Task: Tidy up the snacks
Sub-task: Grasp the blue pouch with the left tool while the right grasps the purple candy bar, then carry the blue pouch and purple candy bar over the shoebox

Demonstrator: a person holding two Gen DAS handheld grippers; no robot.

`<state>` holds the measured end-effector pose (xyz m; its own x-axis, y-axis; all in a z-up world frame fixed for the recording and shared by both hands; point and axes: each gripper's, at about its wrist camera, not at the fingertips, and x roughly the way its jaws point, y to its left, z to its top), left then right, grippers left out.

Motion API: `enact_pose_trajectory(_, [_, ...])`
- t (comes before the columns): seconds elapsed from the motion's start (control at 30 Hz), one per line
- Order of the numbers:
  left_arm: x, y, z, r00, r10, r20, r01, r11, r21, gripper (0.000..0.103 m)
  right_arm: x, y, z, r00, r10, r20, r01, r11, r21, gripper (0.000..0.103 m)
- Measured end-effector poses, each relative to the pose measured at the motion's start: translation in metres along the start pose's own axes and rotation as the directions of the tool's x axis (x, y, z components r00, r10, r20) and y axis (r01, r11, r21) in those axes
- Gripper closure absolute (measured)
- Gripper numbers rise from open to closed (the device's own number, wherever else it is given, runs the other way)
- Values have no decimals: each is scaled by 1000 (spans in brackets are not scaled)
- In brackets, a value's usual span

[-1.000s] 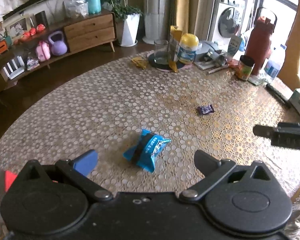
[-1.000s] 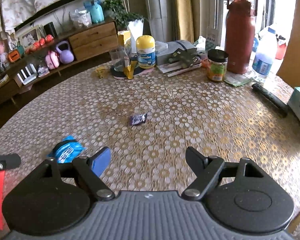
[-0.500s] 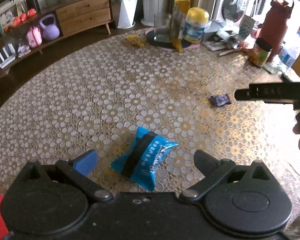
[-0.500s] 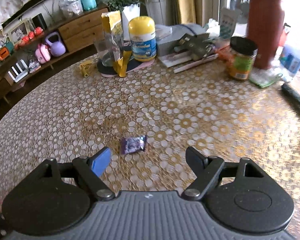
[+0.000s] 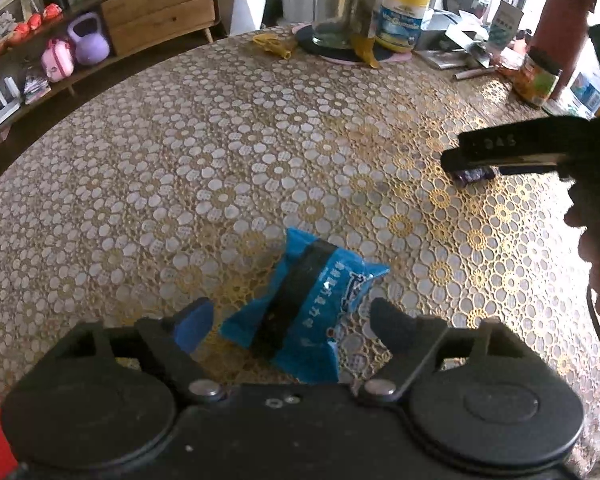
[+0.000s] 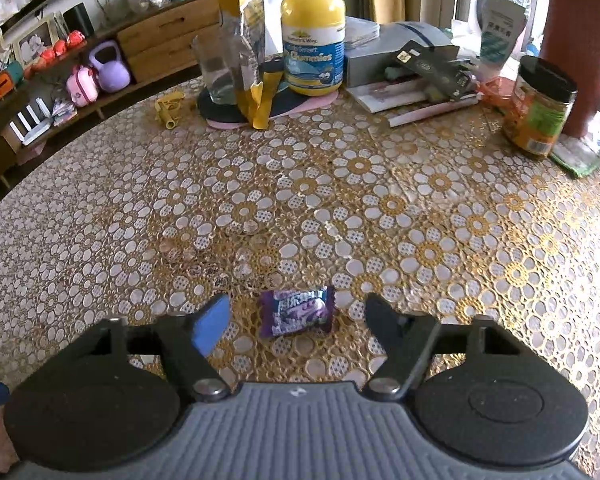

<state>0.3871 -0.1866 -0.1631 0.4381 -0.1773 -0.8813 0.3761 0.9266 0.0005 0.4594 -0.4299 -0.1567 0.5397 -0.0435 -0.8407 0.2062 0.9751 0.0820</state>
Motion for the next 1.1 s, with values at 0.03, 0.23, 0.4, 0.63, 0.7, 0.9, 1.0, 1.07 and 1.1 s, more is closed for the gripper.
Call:
enact_pose_trajectory(0.03, [1,0,0,1000,-1,0,1,1000,4,25,1,0,0,1000,-5,2,5,1000,-3,39])
enact_pose_trajectory(0.23, [4,0,1,1000,16,19,-16,999,29,35,1,4,-4,998,-61,25,62,997,-52,63])
enact_pose_trajectory(0.4, [2,-6,2,999,30,39,-32,998,56,50,-3,2,-8,998,-59,34,61,996,-66,74])
enact_pose_trajectory(0.63, [-9,-5,0,998,43,35,-44,998,38,58,-19,-3,-21,999,-41,30,42,998,-43,79])
enact_pose_trajectory(0.7, [-17,-4,-4,998,41,37,-42,999,34,58,-29,-5,-25,999,-24,27,25,999,-29,79])
enact_pose_trajectory(0.9, [-50,-10,-17,998,26,48,-27,1000,14,58,-74,-3,-46,999,26,31,-25,999,-34,79])
enact_pose_trajectory(1.0, [-73,-15,-26,998,17,57,-18,1000,8,58,-101,-1,-56,998,51,42,-49,998,-41,79])
enact_pose_trajectory(1.07, [-89,-16,-32,998,12,68,-12,1000,3,58,-120,3,-64,997,67,44,-65,997,-51,79])
enact_pose_trajectory(1.1, [-97,-16,-34,997,7,74,-7,1000,1,58,-130,4,-69,996,78,48,-75,996,-54,79])
